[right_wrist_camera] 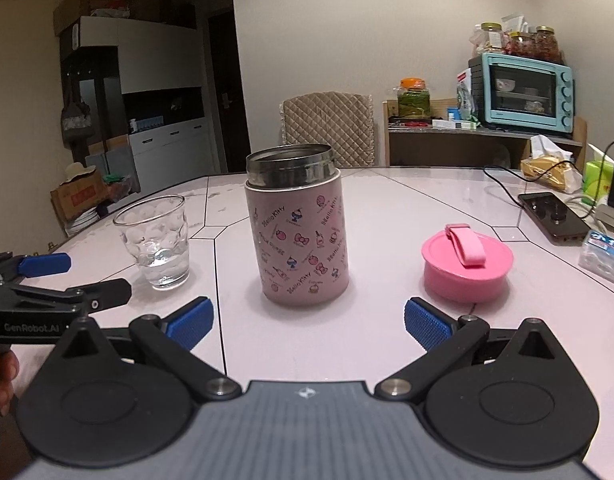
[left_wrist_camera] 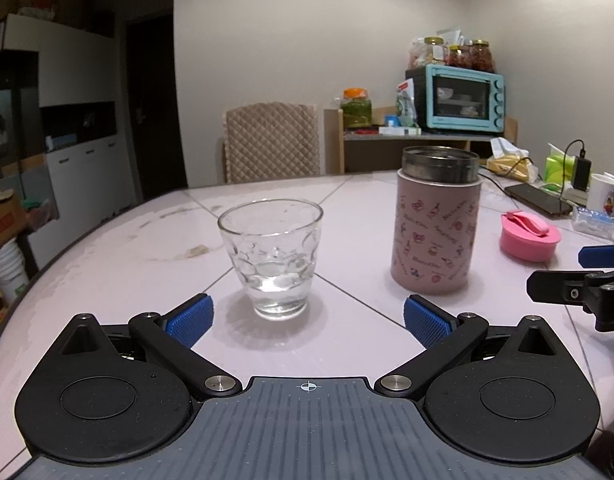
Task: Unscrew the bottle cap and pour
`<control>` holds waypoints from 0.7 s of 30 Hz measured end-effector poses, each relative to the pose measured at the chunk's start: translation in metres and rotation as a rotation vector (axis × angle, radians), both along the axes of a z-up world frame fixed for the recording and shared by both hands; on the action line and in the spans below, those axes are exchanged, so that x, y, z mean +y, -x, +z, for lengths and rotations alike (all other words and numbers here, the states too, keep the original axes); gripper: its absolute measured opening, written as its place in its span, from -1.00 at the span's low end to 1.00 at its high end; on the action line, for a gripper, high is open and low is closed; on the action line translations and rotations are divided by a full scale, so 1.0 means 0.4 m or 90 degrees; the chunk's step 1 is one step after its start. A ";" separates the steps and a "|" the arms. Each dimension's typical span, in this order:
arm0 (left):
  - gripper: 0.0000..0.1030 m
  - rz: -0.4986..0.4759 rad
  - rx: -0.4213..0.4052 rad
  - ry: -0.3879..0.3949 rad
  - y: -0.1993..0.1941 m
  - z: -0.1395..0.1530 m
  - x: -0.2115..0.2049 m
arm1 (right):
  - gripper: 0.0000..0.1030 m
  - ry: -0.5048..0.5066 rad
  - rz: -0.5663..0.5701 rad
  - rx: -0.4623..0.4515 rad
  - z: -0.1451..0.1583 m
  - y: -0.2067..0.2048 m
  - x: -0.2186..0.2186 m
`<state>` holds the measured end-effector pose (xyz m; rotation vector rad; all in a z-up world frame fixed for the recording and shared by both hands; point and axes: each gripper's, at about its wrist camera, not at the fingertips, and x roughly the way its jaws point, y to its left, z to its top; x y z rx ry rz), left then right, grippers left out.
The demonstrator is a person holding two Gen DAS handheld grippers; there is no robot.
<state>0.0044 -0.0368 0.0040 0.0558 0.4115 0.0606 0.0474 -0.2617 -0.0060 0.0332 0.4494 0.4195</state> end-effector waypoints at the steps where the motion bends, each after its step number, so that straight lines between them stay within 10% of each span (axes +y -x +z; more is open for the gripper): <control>1: 1.00 0.000 -0.001 0.000 0.005 0.000 -0.003 | 1.00 -0.002 -0.001 -0.001 0.000 0.007 -0.003; 21: 1.00 0.008 -0.005 0.003 0.111 0.002 -0.048 | 1.00 -0.014 -0.011 -0.012 -0.001 0.107 -0.040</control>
